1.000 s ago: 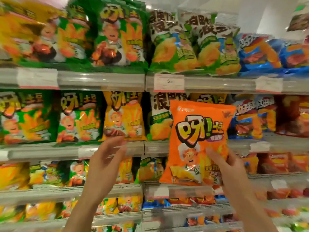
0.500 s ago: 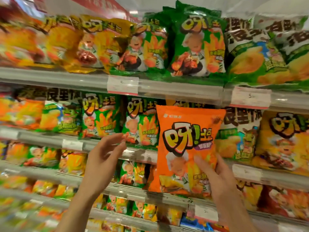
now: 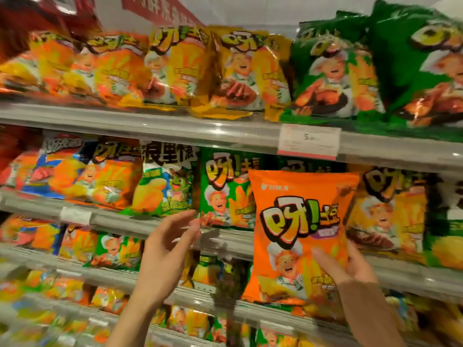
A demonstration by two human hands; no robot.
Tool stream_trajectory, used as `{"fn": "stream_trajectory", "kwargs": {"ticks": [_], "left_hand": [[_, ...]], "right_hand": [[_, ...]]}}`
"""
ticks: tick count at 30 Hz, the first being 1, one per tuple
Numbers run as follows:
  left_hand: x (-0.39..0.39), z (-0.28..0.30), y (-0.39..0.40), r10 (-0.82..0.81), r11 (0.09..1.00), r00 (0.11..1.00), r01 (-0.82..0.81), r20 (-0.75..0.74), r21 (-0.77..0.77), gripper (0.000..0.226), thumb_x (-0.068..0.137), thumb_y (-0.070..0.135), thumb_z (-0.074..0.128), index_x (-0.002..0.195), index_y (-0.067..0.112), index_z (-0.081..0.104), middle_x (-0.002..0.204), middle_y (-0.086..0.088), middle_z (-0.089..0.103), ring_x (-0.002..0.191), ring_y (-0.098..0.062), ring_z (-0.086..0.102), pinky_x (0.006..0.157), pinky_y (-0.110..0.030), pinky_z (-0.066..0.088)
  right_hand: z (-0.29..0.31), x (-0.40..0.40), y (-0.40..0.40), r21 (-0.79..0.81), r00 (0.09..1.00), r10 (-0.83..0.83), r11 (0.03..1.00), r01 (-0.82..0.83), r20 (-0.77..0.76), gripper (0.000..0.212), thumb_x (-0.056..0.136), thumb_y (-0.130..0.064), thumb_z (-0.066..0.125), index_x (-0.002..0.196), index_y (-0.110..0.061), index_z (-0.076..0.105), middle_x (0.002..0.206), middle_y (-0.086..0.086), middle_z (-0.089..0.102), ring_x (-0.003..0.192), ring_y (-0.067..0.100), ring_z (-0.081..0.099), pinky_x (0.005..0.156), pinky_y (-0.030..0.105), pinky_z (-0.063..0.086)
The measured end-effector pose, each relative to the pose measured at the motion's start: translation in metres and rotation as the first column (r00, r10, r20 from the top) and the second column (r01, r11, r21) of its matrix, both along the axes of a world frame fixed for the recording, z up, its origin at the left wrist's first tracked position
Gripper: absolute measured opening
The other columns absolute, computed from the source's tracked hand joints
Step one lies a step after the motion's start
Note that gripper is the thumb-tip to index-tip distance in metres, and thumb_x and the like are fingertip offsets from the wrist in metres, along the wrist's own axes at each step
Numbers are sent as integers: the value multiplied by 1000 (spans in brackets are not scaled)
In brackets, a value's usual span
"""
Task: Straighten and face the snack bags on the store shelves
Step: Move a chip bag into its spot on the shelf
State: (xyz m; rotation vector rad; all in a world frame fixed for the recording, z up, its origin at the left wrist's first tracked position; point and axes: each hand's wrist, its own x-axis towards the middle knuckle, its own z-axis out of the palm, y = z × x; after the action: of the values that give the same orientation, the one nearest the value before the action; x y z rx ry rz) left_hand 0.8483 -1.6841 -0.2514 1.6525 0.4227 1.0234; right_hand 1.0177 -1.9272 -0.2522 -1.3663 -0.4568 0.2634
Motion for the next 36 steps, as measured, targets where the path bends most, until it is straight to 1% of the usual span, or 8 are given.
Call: {"fn": "stream_trajectory", "kwargs": {"ticks": [4,7,11,18,22,26,32,36], "left_hand": [[-41,-2,70,-43,999,998,42,-50,-15,18,92,36,69,105,48,71,106,18,76,97,0,72,77,-12,54],[-69,-1,122,-62,998,995,60,-82,-34,19,91,39,67,107,48,71,107,17,76,102,0,71,87,-25,53],[-89,-5,171,-79,996,991,74,-104,-46,18,96,33,67,112,38,72,108,14,76,103,-6,71,94,-38,55],[-85,7,206,-58,994,984,72,-170,77,17,98,33,66,114,39,67,107,23,71,102,3,66,84,-16,51],[-60,26,208,79,938,946,36,-314,345,46,96,51,62,137,30,58,130,9,62,114,-12,60,98,-38,51],[-31,37,208,153,880,867,99,-474,464,79,92,72,51,152,23,43,148,-1,55,127,-23,58,102,-39,50],[-13,41,211,248,830,808,107,-534,547,81,89,81,45,146,23,49,87,6,65,93,-21,71,65,-31,48],[-12,44,218,219,850,867,55,-448,524,79,88,77,52,144,22,54,114,1,75,100,-22,71,76,-34,56]], "right_hand": [[-2,-38,62,-51,998,-58,997,57,-15,91,49,-52,89,133,-59,56,110,-41,65,101,-5,64,97,36,42],[-2,-71,108,-101,993,-82,991,91,86,45,55,-62,87,94,-70,67,94,-24,78,81,-5,73,81,37,51],[-12,-98,154,-111,988,-130,984,140,87,62,45,-74,85,103,-65,67,82,-5,78,78,22,71,75,41,57],[8,-124,213,-92,995,-87,991,92,56,29,63,-54,78,88,-66,71,88,-35,73,81,-13,68,75,31,47],[16,-122,218,-120,996,-73,990,78,52,61,61,-70,82,118,-52,69,123,-29,69,120,1,60,108,41,43],[23,-121,217,-129,992,-18,991,35,127,59,63,-73,73,119,-56,65,124,-33,67,114,-12,59,97,26,41],[22,-117,215,-131,993,1,991,15,120,90,62,-77,75,141,-38,57,133,-21,66,130,8,57,118,49,36],[23,-114,215,-92,998,-39,995,43,50,102,52,-82,79,141,-36,58,136,-16,66,134,16,55,118,55,36]]}}
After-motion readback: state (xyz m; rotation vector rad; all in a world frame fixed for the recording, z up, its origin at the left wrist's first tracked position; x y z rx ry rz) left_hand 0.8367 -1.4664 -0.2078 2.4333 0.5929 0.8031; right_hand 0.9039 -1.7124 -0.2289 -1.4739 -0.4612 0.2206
